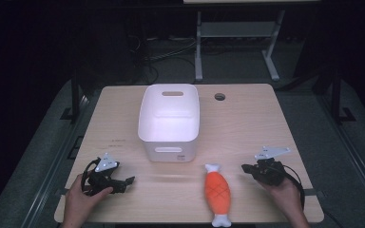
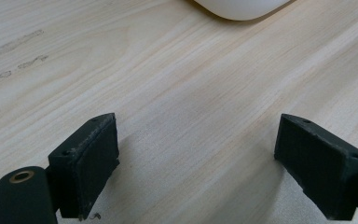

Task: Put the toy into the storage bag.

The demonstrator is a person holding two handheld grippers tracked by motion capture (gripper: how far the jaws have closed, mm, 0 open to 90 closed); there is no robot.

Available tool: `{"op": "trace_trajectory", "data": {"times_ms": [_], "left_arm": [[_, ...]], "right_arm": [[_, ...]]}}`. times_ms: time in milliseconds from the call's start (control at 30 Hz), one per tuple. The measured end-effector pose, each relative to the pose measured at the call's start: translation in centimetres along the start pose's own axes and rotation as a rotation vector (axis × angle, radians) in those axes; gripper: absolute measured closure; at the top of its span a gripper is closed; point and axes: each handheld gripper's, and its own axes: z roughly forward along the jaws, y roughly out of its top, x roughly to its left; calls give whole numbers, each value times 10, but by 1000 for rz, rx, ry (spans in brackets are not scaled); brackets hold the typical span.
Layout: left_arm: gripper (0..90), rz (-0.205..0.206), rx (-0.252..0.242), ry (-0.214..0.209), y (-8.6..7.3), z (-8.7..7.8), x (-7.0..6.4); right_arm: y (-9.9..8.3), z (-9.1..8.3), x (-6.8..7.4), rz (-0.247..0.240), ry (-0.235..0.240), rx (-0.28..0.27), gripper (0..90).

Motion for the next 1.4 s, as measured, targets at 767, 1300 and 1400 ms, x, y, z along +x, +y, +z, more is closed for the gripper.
{"op": "trace_trajectory", "data": {"times_ms": [767,1300,1400], "left_arm": [[126,1,0,0,0,0,0],[126,1,0,0,0,0,0],[126,1,0,0,0,0,0]], "right_arm": [[22,22,18,-61,82,26,898],[36,40,31,-92,112,52,899],[39,44,33,-103,116,53,899]]}}
